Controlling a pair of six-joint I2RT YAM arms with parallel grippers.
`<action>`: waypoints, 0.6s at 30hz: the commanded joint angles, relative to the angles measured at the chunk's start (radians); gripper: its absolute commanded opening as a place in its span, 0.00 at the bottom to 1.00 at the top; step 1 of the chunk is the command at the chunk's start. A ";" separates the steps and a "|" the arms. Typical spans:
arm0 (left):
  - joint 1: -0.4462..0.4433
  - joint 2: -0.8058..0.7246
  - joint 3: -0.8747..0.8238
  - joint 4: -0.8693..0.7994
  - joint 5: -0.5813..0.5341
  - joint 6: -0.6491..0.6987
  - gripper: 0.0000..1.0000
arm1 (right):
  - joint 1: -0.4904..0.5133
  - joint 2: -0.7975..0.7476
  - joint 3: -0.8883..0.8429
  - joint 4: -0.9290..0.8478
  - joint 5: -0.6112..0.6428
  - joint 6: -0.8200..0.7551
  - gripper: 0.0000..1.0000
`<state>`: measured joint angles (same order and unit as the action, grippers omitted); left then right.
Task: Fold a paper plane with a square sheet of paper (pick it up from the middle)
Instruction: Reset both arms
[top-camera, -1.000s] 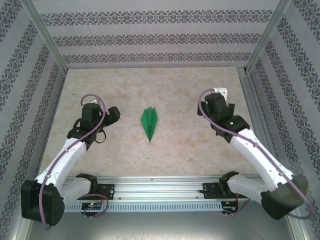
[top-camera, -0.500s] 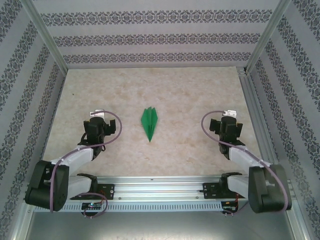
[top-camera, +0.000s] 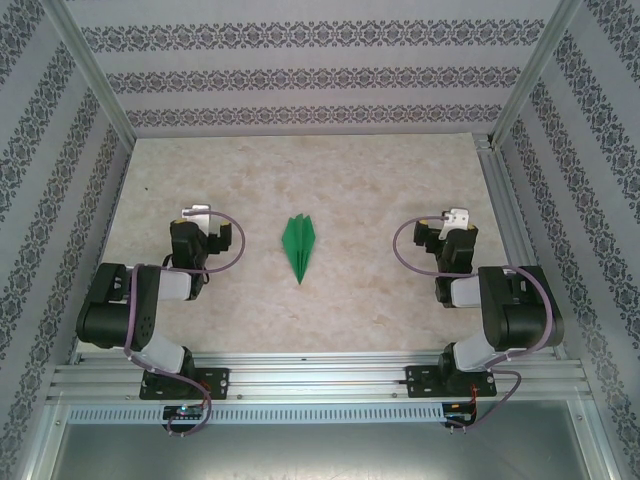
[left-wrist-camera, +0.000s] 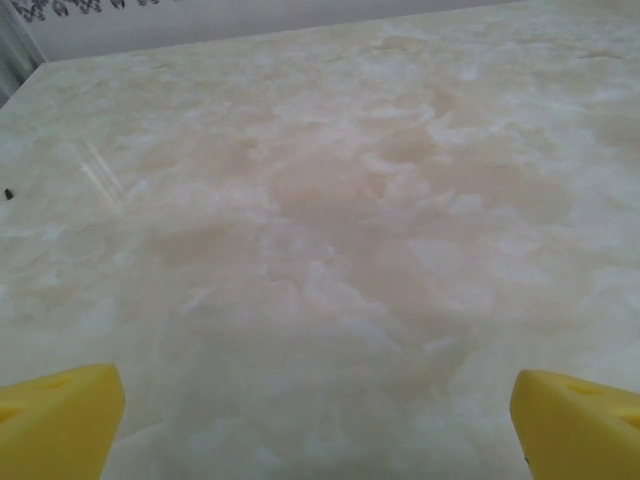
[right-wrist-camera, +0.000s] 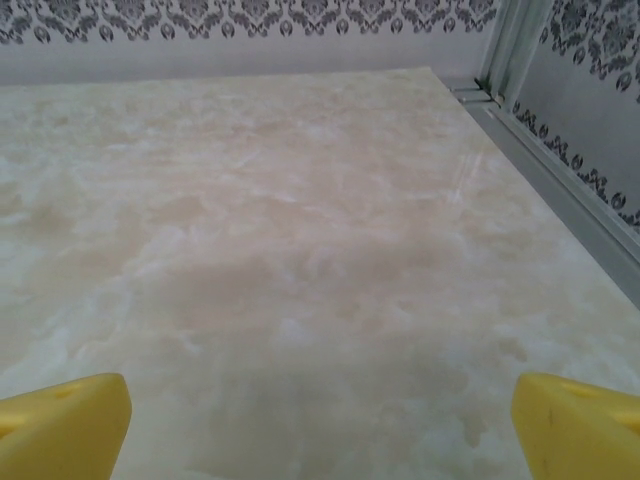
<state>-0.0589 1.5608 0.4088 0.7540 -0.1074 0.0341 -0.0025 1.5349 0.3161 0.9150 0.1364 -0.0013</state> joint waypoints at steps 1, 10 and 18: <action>0.002 0.008 -0.008 0.116 0.042 -0.021 1.00 | 0.002 0.003 0.045 0.079 0.004 0.012 0.98; -0.007 -0.001 0.005 0.078 0.051 -0.007 1.00 | 0.002 0.002 0.041 0.083 0.010 0.014 0.98; -0.007 0.001 0.012 0.068 0.055 -0.007 1.00 | 0.002 0.002 0.040 0.087 0.009 0.013 0.98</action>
<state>-0.0601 1.5608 0.4088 0.7792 -0.0689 0.0326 -0.0021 1.5349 0.3473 0.9585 0.1371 0.0010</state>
